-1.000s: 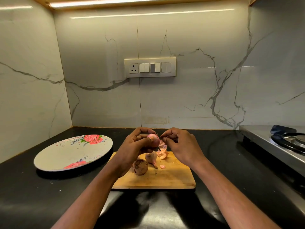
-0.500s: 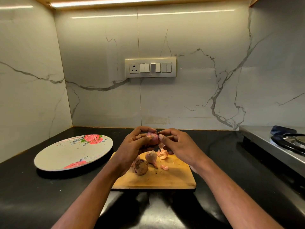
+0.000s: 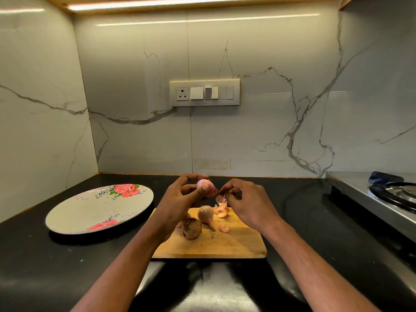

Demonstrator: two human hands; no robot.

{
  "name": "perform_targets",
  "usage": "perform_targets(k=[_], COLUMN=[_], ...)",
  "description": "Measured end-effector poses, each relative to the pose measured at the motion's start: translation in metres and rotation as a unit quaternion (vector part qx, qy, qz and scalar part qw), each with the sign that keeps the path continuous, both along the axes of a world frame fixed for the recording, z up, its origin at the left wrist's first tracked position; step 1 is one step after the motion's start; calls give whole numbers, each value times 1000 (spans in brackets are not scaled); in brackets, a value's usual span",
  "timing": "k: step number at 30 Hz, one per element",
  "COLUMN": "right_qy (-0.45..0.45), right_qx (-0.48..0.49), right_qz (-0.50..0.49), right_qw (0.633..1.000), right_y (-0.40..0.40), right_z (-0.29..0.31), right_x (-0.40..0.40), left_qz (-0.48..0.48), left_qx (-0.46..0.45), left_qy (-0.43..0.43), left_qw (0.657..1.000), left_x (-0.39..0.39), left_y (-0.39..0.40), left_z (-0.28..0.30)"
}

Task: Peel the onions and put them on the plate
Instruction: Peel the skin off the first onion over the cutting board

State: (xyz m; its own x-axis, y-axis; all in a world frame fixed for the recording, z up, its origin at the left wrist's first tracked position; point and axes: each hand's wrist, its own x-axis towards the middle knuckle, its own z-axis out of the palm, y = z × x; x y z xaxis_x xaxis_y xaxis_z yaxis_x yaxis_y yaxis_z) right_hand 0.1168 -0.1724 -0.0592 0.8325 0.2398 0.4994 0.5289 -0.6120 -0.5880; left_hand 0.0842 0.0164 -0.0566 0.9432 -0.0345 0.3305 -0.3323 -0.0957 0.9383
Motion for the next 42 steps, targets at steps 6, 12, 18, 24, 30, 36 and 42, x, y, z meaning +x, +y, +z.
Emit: perform_targets(k=[6,12,18,24,30,36,42], right_qy=[66,78,16,4,-10,-35,60], right_qx=[-25,98,109,113,129,16,-86], right_qz=[53,134,87,92,68,-18,20], right_qw=[996,983,990,989,989,999,994], right_y=[0,3,4,2,-2,-5,-4], right_z=[-1,3,3,4,4,-4,-7], right_x=[1,-1,-1,0,5,10,7], left_qz=[22,1,-16,-14,-33,-42,-37], left_qx=[-1,-22,-30,-14,-1,-1,-16], left_qy=[-1,20,18,10,16,22,29], left_qw=[1000,1000,999,1000,999,999,999], left_x=[1,-1,-2,0,-2,-2,1], left_y=[1,1,0,0,-1,-2,1], left_z=[-2,0,1,0,1,1,0])
